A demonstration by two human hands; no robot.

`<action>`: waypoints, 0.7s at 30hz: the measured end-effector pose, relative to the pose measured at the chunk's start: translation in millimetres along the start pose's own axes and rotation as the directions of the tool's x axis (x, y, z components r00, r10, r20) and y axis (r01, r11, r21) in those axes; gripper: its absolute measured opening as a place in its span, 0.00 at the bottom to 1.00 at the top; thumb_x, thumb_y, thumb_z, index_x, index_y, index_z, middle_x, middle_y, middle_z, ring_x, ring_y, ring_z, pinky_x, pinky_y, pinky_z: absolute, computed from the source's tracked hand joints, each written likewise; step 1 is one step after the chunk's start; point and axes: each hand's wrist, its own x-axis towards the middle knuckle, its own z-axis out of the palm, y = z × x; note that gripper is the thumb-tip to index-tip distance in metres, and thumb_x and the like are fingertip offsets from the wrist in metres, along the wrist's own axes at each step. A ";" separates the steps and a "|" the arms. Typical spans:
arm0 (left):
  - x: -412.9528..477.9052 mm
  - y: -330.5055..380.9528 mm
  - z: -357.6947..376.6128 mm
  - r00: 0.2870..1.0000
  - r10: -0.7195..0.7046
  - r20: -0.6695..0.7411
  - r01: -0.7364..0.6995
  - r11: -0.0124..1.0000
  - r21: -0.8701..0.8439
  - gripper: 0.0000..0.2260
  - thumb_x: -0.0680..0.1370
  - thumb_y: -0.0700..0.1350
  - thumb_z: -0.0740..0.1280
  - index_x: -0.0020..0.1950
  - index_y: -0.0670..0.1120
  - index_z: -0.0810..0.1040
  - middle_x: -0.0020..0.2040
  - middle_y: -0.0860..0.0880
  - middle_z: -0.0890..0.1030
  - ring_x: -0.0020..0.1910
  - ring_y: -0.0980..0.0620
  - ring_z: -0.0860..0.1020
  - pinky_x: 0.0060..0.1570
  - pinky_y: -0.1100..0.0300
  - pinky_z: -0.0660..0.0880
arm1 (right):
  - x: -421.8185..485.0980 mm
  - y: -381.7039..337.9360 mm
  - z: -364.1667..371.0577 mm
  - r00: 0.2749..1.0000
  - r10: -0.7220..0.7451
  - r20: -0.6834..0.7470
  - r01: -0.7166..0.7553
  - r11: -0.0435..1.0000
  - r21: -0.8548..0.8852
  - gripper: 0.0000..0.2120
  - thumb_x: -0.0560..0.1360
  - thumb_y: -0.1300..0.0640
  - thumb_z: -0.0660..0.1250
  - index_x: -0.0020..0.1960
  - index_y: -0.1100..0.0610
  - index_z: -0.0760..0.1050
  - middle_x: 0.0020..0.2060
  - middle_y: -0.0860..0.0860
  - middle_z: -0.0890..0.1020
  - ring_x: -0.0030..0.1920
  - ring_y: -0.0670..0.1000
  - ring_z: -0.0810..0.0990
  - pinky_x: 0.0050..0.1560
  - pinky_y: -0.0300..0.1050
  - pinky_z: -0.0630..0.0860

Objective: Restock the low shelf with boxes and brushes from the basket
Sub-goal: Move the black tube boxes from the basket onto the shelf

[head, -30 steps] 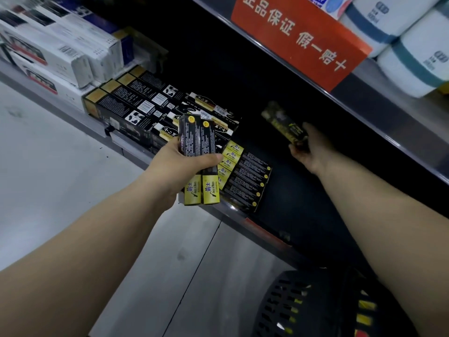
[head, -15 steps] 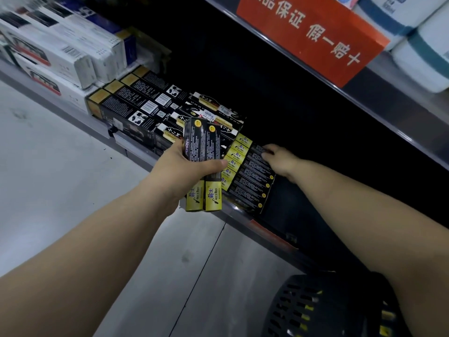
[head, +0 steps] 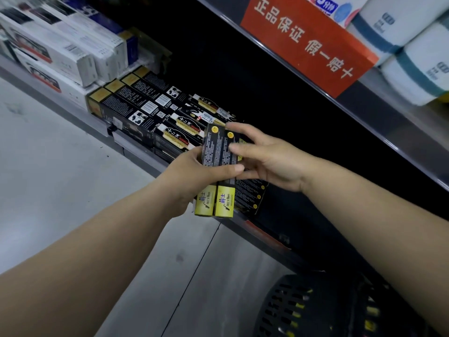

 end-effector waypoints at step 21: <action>-1.2 -1.4 -5.2 0.968 0.061 -0.243 -0.018 0.984 0.175 0.23 0.69 0.51 0.74 0.59 0.50 0.69 0.42 0.49 0.81 0.35 0.56 0.80 0.38 0.57 0.78 | 64.0 61.6 -94.2 0.716 0.129 -0.686 -0.333 0.927 -0.173 0.17 0.82 0.52 0.55 0.69 0.54 0.64 0.52 0.52 0.73 0.37 0.45 0.73 0.30 0.33 0.70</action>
